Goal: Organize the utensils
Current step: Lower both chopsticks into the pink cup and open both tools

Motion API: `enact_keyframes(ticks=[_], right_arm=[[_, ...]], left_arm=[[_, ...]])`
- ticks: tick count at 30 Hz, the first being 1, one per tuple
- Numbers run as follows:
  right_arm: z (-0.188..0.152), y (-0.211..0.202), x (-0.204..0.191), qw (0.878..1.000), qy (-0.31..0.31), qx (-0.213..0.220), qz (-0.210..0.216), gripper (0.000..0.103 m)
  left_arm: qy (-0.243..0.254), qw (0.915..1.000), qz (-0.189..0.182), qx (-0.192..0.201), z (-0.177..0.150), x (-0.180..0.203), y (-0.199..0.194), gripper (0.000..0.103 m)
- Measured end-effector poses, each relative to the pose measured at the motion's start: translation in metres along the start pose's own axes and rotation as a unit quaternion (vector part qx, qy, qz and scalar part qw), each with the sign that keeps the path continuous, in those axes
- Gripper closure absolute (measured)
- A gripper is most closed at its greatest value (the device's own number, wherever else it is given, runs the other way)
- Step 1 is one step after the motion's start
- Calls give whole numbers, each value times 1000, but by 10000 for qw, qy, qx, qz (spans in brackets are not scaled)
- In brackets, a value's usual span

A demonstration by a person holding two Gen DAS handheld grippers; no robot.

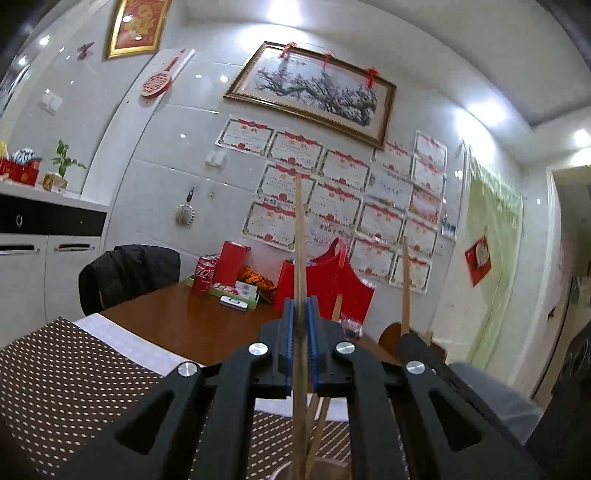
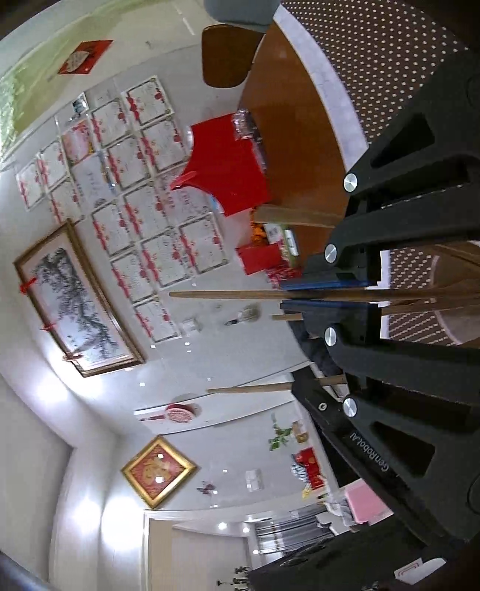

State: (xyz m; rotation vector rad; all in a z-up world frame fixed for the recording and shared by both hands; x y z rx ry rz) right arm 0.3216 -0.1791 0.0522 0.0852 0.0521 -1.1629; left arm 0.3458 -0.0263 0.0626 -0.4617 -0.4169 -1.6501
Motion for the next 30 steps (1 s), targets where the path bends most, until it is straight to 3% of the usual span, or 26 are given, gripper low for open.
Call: enact_keyframes(ticks=[18, 20, 22, 23, 26, 30], right_arm=[[-46, -18, -15, 9909, -345, -1299, 124, 97], [-48, -23, -13, 9895, -322, -1410, 67, 97], [-49, -29, -12, 9882, -323, -1494, -3, 95], [-49, -33, -10, 9875, -333, -1540, -80, 88], [-48, -47, -8, 9874, -311, -1533, -253, 39], [-41, -64, -8, 9875, -383, -1471, -416, 39]], left_arm=[[757, 9941, 470, -616, -41, -23, -23, 94], [805, 9927, 569, -694, -42, -25, -26, 79], [845, 9921, 592, -712, -43, -27, -32, 78], [885, 9917, 594, -714, -43, -27, -36, 78], [1044, 9895, 619, -785, -44, -28, -45, 71], [1119, 9890, 616, -743, -40, -28, -61, 64]])
Point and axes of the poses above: each gripper's, at about its wrist camera, not at the fingertips, and y roughly the way its jaws point, x to its right, z to its top, the point moved 6 cm from there along y, roughly the way its jaws point, and after that the axes turned 15 degrees about -y, right-handed, at the moved point
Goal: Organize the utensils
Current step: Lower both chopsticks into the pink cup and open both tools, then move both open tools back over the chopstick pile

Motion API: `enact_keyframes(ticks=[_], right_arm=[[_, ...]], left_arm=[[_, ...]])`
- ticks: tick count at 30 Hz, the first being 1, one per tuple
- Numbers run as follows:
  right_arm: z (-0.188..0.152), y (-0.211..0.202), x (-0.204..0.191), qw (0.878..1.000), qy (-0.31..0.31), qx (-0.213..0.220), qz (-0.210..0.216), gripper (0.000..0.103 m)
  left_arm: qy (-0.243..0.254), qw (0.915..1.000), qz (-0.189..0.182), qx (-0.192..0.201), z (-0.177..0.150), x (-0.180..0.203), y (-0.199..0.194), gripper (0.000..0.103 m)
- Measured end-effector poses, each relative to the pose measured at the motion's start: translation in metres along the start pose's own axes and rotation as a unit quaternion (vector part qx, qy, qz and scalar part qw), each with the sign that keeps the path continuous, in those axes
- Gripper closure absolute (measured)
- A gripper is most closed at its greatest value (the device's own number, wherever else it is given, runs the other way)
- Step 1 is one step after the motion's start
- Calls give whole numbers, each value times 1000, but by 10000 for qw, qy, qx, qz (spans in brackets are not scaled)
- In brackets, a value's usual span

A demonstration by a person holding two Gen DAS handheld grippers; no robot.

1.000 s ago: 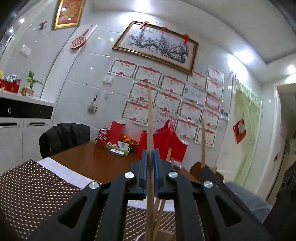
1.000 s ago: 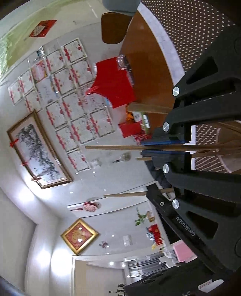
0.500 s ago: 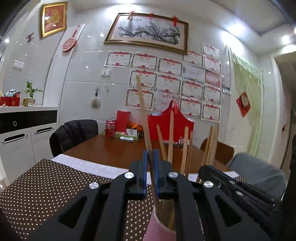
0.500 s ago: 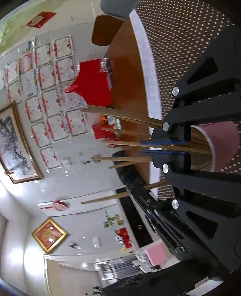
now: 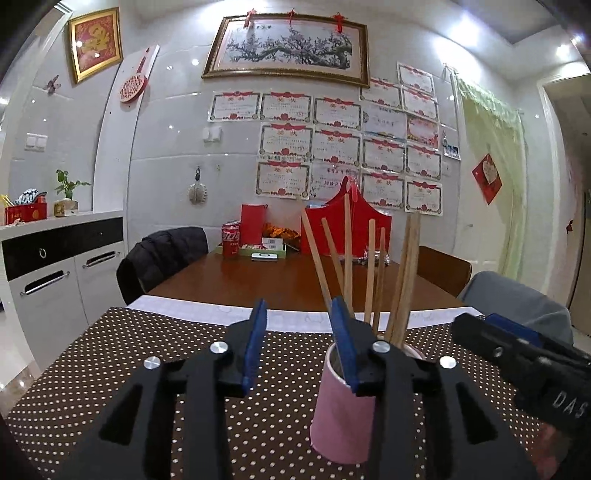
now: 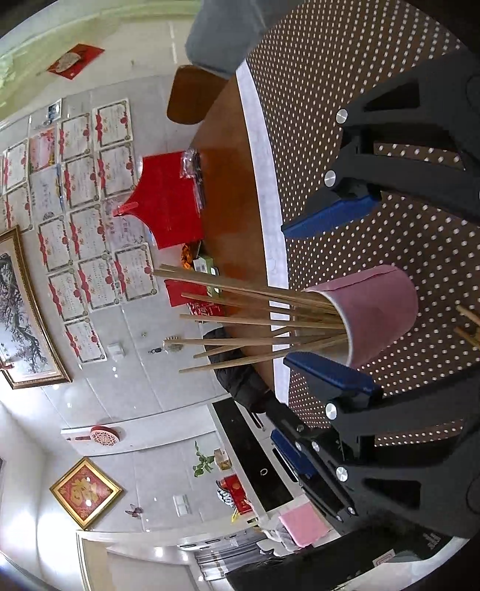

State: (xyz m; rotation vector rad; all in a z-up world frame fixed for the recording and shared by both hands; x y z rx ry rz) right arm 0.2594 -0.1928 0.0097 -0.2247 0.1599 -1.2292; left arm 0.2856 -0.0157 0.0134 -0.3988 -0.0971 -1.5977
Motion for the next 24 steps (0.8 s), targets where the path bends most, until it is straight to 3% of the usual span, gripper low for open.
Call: enact_keyframes(ticks=[7, 14, 18, 24], right_arm=[[-3, -36, -1, 9996, 109, 46, -242, 29], [-17, -68, -12, 9988, 119, -296, -370, 21], [-27, -81, -19, 9974, 74, -557, -454, 21], [-53, -88, -31, 9905, 73, -1213, -640, 20]], left_arm=[[57, 9999, -96, 36, 6, -4, -35, 51], [165, 9997, -174, -64, 3, -10, -68, 41], [338, 9988, -155, -326, -6, -13, -81, 40], [494, 9919, -267, -1140, -32, -22, -92, 39]])
Point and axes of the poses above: each gripper's, at about its wrist camera, not at the fingertips, and y roughly the way its jaws point, x to its right, z to its top, the point moved 6 cm from there along y, roughly the way its jaws point, and after that the axes turned 15 degrees about -y, right-handed, at the moved point
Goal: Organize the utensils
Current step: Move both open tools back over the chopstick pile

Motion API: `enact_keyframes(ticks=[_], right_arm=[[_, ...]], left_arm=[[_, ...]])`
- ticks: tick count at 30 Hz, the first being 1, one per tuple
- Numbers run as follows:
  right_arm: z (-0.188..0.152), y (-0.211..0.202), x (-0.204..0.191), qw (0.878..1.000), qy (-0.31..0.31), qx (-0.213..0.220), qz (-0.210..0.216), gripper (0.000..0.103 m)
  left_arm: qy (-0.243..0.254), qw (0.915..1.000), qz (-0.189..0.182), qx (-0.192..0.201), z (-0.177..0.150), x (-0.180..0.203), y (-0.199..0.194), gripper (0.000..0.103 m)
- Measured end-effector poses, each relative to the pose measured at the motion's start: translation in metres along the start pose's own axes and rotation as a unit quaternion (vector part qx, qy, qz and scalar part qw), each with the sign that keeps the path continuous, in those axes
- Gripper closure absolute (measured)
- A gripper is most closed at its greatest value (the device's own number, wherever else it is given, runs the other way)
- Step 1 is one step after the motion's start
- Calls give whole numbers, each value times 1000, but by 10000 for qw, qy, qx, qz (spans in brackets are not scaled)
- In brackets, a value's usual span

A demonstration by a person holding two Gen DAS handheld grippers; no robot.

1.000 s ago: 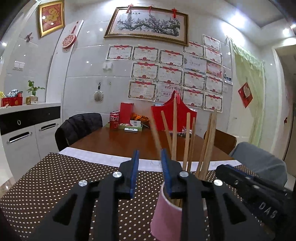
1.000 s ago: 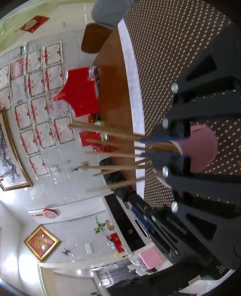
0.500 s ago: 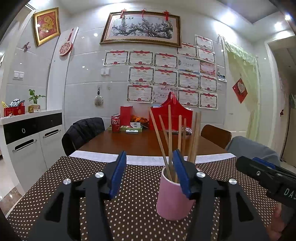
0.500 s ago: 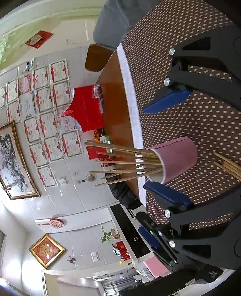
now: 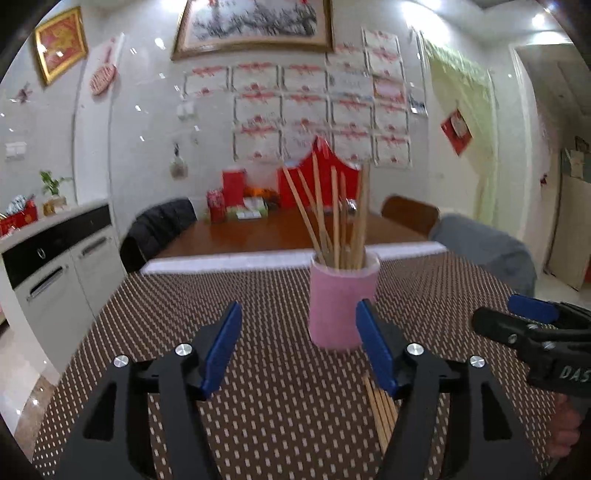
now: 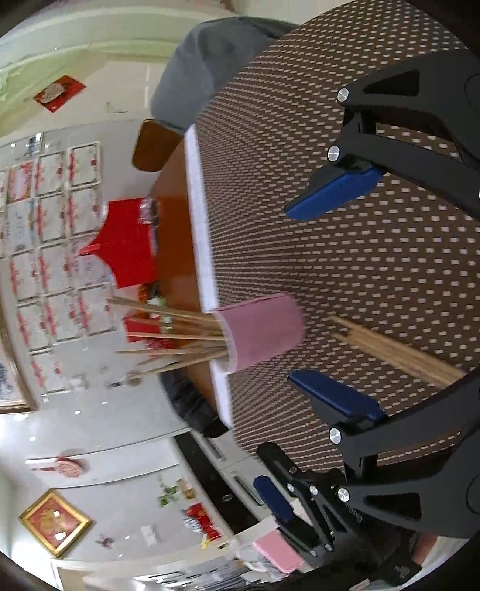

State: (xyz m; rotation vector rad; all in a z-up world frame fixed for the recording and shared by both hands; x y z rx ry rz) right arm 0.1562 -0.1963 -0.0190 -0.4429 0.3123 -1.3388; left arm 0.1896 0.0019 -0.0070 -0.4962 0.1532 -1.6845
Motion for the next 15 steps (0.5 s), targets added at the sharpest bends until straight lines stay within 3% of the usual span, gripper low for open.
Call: enact_keyframes(ticks=[6, 15], right_arm=[[-32, 8, -12, 9978, -12, -658, -96, 20], [-76, 26, -29, 9867, -139, -1596, -272, 20]], left_arm=[[-202, 9963, 142, -829, -22, -19, 5, 39], [48, 9850, 263, -1702, -63, -35, 1, 39]])
Point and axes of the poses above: each gripper's, at about its wrist camera, not at the fingertips, and y roughly the way its jaws point, x to its right, z to its top, the point moved 6 cm from there along y, roughly the way its jaws point, and after that the axes turned 15 degrees about -y, right-handed, at the moved point
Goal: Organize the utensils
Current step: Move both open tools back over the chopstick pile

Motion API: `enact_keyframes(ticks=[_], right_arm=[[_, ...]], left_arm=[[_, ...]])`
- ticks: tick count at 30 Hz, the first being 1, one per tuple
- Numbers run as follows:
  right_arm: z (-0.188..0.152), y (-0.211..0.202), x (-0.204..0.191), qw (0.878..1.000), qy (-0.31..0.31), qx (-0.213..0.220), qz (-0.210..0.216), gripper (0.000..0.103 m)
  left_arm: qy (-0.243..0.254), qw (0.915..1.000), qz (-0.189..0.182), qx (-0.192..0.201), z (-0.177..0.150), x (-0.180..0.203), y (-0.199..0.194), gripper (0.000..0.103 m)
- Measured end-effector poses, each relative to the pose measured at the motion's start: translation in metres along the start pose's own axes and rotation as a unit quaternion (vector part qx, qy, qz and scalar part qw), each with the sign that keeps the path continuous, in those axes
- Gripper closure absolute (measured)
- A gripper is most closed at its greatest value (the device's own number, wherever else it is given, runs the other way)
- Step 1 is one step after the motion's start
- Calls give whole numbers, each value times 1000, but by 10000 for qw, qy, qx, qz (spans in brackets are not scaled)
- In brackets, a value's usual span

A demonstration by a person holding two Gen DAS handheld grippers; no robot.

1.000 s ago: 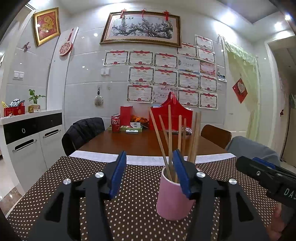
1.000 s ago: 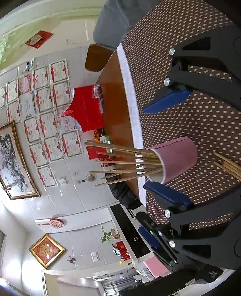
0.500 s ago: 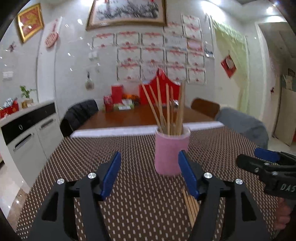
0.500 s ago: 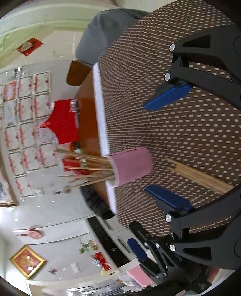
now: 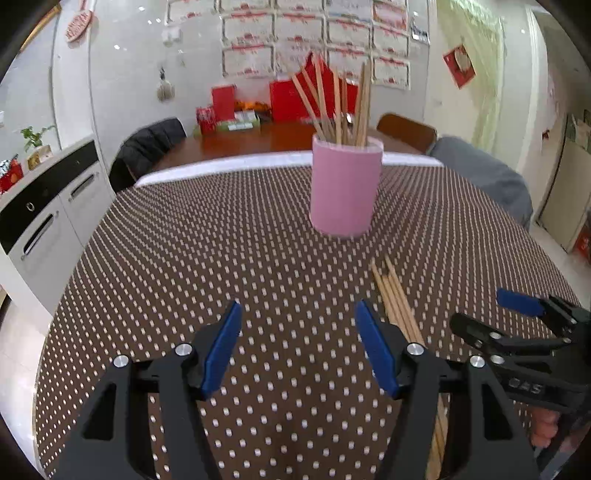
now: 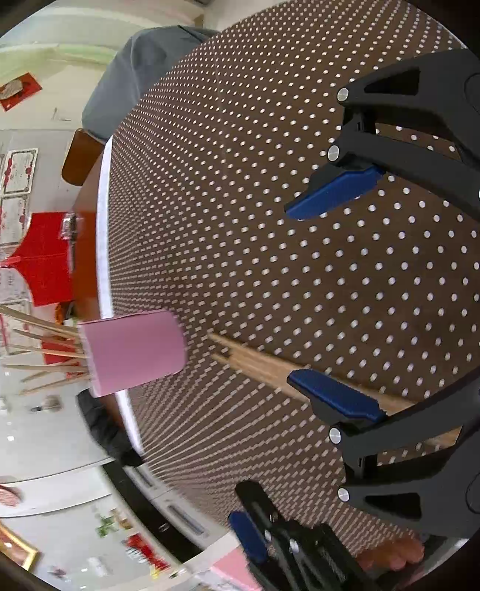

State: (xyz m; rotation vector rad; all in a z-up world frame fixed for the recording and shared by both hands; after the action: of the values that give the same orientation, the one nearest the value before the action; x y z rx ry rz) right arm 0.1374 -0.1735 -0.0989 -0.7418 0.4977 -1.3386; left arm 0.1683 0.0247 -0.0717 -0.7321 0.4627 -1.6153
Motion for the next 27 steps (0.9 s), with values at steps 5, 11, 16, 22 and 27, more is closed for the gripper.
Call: enact_keyframes(ticks=[5, 11, 16, 22, 27], right_arm=[[-7, 6, -11, 9998, -99, -198, -1, 20], [-9, 13, -25, 9990, -99, -426, 62, 20], [-5, 15, -27, 9987, -66, -498, 42, 20], [-2, 16, -35, 9976, -265, -584, -242, 17], [5, 23, -36, 9956, -475, -655, -472, 11]], left_arm=[[47, 9993, -56, -371, -17, -2, 5, 39], [-20, 9983, -92, -577, -29, -8, 9, 39], [-203, 9968, -193, -743, -32, -17, 12, 39], [-297, 9962, -247, -786, -33, -23, 13, 39], [-452, 9948, -360, -835, -32, -26, 15, 39]])
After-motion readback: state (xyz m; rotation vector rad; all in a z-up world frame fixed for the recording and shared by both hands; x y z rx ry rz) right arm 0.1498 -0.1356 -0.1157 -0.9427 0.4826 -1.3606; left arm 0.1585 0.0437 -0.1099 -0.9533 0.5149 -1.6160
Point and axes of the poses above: each gripper's, at about its wrist camera, not at the fingertips, and y roughly the way its jaws point, x to its right, z to its top, the point moved 6 cm from there along y, roughly the way its jaws point, and after that the axes turned 15 degrees about -y, right-handed, at the moved point
